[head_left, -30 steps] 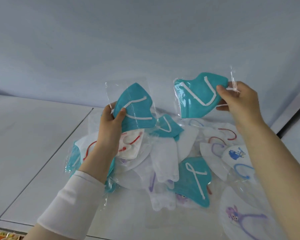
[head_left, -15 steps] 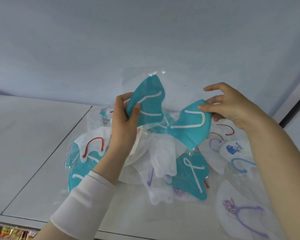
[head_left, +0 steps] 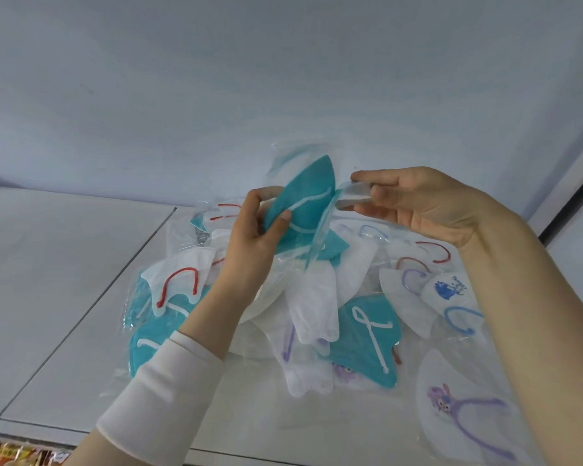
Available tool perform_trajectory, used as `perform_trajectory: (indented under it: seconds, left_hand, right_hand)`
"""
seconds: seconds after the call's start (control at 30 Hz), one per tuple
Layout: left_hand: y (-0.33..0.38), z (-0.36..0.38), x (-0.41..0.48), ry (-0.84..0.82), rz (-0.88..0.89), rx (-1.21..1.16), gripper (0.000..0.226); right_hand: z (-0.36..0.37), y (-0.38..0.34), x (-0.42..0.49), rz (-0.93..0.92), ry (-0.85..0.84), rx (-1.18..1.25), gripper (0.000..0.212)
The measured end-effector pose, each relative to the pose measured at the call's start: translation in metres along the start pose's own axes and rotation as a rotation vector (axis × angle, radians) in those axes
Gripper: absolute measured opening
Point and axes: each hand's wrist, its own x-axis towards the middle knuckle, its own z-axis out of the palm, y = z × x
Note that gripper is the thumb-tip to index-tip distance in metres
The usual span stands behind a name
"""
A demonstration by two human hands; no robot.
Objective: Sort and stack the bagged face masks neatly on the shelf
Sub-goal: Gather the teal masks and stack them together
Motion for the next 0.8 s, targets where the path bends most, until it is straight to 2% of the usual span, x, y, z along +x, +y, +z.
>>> perform_trajectory:
  seconds: [0.07, 0.1, 0.17, 0.27, 0.33, 0.4, 0.47, 0.6, 0.73, 0.8]
  left_hand:
    - [0.000, -0.001, 0.001, 0.010, -0.044, -0.045, 0.016]
    - [0.000, -0.001, 0.001, 0.014, -0.057, -0.050, 0.016]
    - [-0.001, -0.001, 0.001, 0.019, -0.065, -0.071, 0.016]
    - [-0.001, 0.002, -0.001, 0.007, -0.073, -0.137, 0.016]
    - [-0.001, 0.003, -0.002, -0.018, -0.088, -0.169, 0.016]
    - [-0.002, 0.002, -0.003, -0.045, -0.100, -0.188, 0.016]
    - [-0.002, 0.001, -0.005, -0.058, -0.121, -0.232, 0.017]
    - [-0.001, -0.002, -0.006, -0.072, -0.179, -0.336, 0.022]
    - [-0.003, -0.008, -0.005, -0.131, -0.260, -0.368, 0.053]
    - [-0.006, -0.013, -0.003, -0.124, -0.267, -0.282, 0.043]
  right_hand:
    - [-0.002, 0.001, -0.001, -0.007, -0.072, -0.034, 0.096]
    - [0.000, 0.001, -0.001, -0.003, -0.083, -0.077, 0.093]
    - [0.007, 0.003, 0.001, -0.034, 0.004, -0.152, 0.074]
    - [0.020, 0.012, 0.013, -0.182, 0.259, -0.214, 0.036]
    - [0.023, 0.019, 0.021, -0.270, 0.457, -0.442, 0.012]
    - [0.024, 0.023, 0.028, -0.355, 0.610, -0.660, 0.017]
    - [0.027, 0.024, 0.032, -0.433, 0.662, -0.735, 0.019]
    - [0.032, 0.029, 0.044, -0.487, 0.622, -0.721, 0.019]
    - [0.040, 0.034, 0.053, -0.506, 0.547, -0.689, 0.023]
    - [0.044, 0.037, 0.056, -0.541, 0.535, -0.694, 0.028]
